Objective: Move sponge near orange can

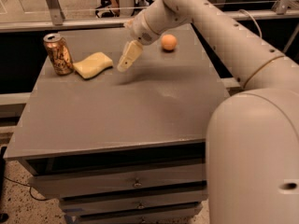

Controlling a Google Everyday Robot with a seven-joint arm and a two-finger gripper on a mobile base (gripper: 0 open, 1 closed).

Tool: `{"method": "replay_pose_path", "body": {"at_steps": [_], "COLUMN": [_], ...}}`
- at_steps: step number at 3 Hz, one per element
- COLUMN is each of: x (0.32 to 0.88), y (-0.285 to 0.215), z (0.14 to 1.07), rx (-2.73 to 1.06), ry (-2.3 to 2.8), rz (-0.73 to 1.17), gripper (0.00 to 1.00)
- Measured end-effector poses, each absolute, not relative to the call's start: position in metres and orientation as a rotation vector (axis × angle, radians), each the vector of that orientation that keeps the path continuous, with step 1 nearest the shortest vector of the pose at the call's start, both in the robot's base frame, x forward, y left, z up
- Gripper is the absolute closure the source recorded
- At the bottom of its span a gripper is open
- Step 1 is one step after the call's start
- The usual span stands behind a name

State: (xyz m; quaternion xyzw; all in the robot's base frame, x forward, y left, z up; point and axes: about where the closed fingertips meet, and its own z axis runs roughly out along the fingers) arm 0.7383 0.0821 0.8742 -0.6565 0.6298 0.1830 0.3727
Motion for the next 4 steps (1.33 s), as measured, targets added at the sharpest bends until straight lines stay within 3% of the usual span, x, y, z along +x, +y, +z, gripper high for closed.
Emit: {"method": "replay_pose_path", "body": {"at_steps": [4], "x": [0.667], "y": [-0.133], "z": [0.913], "rx": [-1.127], "ry": [1.682], "rz": [0.466], "gripper": [0.00]}}
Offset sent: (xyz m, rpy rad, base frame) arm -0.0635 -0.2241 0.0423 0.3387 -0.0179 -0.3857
